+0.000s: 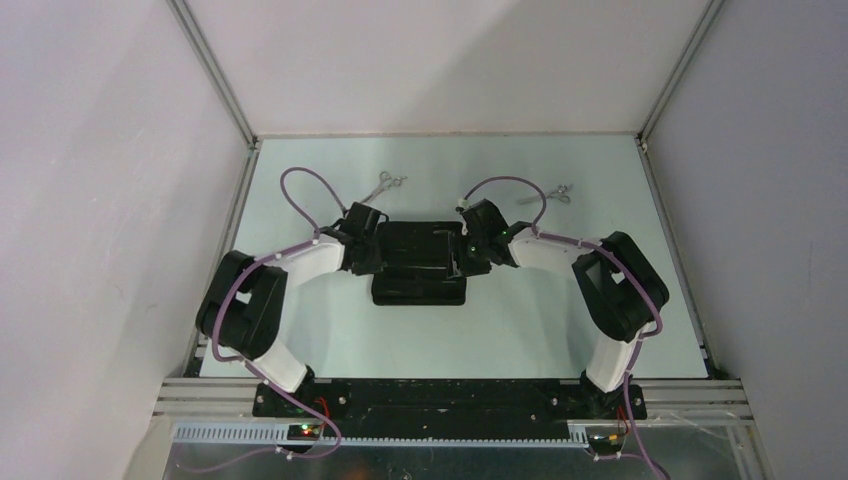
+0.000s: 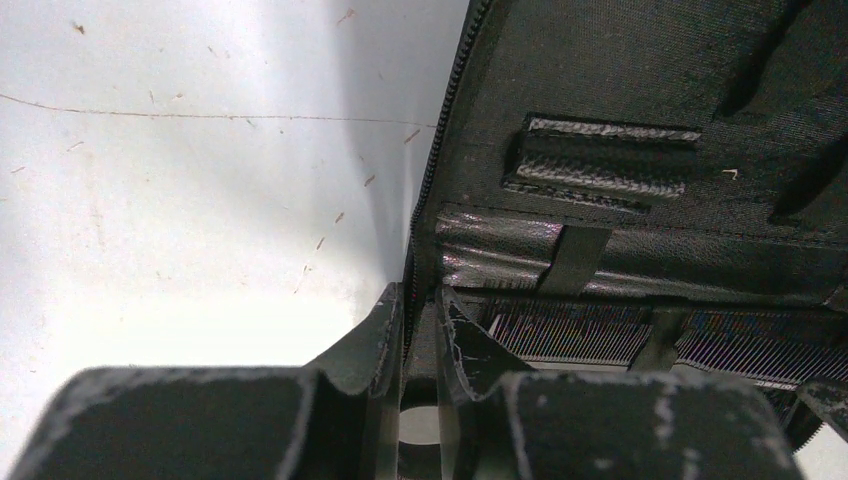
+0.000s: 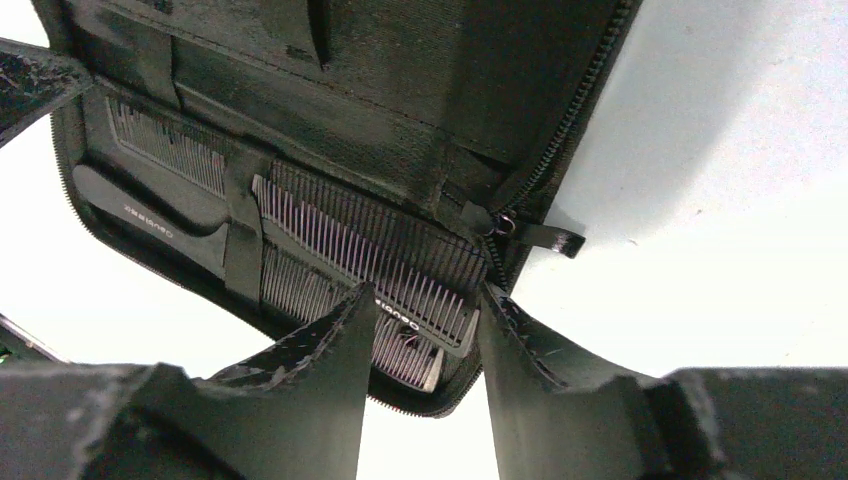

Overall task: Sort the hair-cutting tools
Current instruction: Place the comb in the hairdressing tool bag.

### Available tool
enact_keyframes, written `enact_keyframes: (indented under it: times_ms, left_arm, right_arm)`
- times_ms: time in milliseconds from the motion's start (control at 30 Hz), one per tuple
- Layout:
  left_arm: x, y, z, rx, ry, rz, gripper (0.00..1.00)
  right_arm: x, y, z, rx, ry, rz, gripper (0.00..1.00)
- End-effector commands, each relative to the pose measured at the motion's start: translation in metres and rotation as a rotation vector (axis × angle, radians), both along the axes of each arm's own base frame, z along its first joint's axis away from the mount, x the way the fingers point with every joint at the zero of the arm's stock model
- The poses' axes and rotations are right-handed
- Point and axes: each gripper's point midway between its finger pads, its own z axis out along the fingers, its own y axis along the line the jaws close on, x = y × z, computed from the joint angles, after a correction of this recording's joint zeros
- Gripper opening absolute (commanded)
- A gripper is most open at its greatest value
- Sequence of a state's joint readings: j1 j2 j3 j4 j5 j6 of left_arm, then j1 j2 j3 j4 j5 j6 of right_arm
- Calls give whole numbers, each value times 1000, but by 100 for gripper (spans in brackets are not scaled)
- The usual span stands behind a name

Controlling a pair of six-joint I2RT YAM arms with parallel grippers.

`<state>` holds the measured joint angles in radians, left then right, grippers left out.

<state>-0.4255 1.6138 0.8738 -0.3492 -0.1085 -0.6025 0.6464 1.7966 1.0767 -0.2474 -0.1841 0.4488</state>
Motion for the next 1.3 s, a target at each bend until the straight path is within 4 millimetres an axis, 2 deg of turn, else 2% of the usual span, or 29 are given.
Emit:
enact_keyframes:
  times_ms: [0,100,233,467,567,767,900,1100,1267]
  left_arm:
    - [-36,0,-12,2,113,-34,17]
    - [-36,0,-12,3,111,-34,17]
    - [-37,0,-9,-3,105,-36,17]
    - [-38,-1,-9,-12,104,-41,17]
    - [-38,-1,-8,-13,103,-41,16]
    - [-38,-1,-7,-16,97,-40,16]
    - [-38,-1,-6,-14,94,-37,16]
    - [-42,6,-4,8,90,-32,15]
    - [-43,8,-4,16,90,-31,14]
  right_arm:
    - [-9,-19,-14,-95,24,-16,45]
    - [-9,-20,-20,-107,28,-18,38]
    - [-7,-19,-29,-123,22,-11,36]
    - [-7,-3,-37,-120,41,74,22]
    - [-10,-1,-44,-145,78,96,20]
    - [-9,0,-42,-185,94,113,20]
    - [-10,-10,-46,-250,94,117,21]
    - [-18,-48,-57,-350,148,101,18]
    - [-15,-68,-53,-385,145,92,19]
